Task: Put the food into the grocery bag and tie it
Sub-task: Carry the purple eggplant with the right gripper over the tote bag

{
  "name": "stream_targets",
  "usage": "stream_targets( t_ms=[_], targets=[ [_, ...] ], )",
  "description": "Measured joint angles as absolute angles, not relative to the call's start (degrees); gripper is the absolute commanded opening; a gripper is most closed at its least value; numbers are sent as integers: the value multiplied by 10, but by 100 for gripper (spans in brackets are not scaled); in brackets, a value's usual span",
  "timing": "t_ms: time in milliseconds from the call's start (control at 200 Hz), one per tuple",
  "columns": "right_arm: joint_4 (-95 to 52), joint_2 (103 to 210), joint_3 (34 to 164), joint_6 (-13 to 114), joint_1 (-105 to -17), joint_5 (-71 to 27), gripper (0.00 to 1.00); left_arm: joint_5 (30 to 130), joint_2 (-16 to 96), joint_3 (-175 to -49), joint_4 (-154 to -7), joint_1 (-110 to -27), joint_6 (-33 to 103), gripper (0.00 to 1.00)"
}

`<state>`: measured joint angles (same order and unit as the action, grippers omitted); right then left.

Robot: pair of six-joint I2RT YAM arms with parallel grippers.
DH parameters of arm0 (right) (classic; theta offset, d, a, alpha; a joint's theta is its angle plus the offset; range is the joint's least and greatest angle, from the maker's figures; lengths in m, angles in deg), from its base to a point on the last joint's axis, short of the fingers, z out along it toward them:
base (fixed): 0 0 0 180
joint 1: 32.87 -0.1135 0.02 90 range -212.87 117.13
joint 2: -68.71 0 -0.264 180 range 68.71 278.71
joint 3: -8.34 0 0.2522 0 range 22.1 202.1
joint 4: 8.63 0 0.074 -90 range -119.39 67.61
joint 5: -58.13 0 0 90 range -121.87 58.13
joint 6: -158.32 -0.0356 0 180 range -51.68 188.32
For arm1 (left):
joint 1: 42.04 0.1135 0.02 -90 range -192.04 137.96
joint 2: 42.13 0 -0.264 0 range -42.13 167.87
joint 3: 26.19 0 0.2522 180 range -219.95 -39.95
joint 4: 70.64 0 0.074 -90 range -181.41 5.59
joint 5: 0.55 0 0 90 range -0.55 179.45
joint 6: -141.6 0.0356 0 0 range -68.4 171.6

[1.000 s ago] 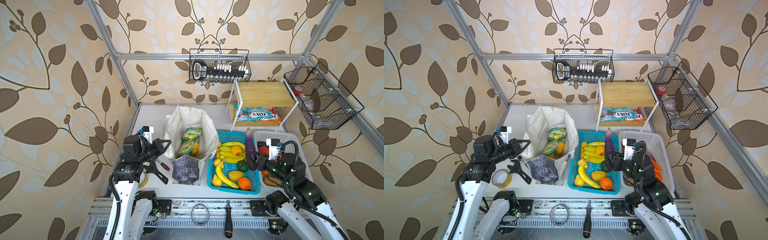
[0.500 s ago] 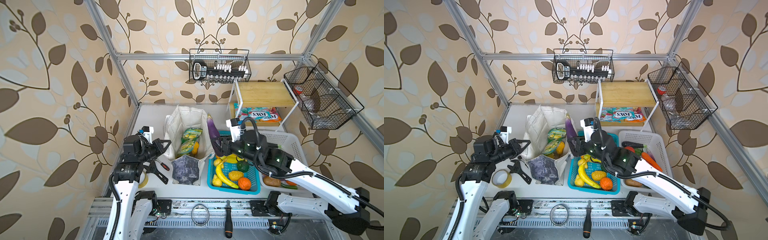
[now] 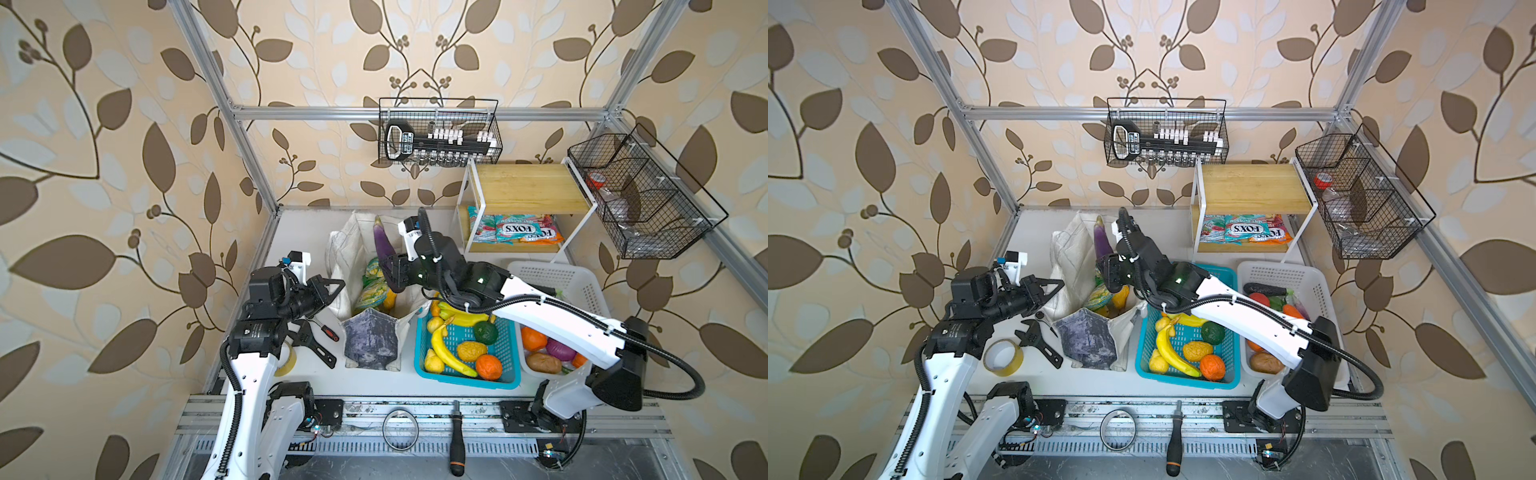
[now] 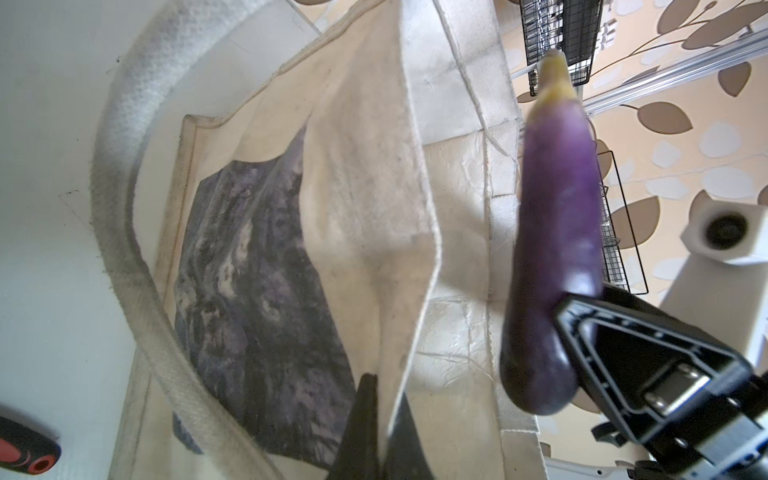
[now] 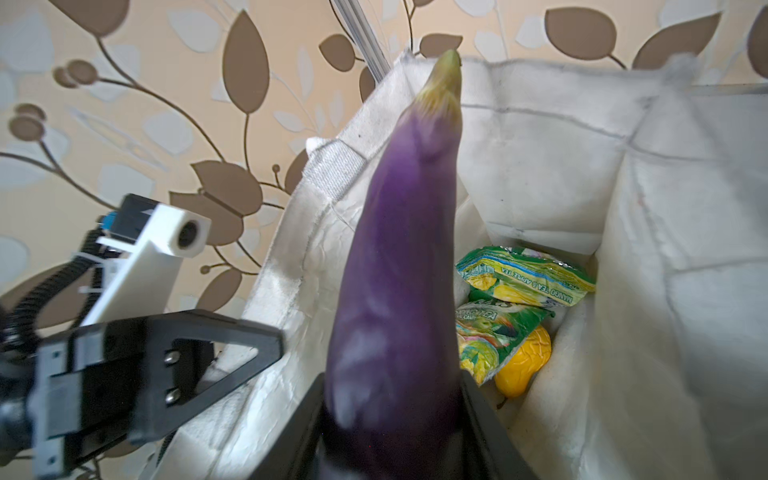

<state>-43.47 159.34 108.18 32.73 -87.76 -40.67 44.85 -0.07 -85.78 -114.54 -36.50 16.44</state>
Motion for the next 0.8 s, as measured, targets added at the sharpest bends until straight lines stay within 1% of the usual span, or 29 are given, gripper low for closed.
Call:
stream_targets(
  t_ms=[100,240,390,470,710,800],
  targets=[
    [-463,1649,1117,334,-881,-407,27,449,1,-860,-1146,-365,164,0],
    [-498,1704,1143,343,-892,-425,27,449,3,-864,-1146,-365,162,0],
    [-526,1728,1150,351,-903,-446,26,449,7,-878,-1160,-365,161,0],
    [-530,1737,1151,354,-901,-448,29,449,7,-880,-1162,-365,160,0],
    [-509,1759,1144,353,-890,-451,29,449,14,-880,-1162,-365,160,0],
    [-500,1782,1146,354,-889,-449,32,448,19,-880,-1159,-365,160,0]
  ],
)
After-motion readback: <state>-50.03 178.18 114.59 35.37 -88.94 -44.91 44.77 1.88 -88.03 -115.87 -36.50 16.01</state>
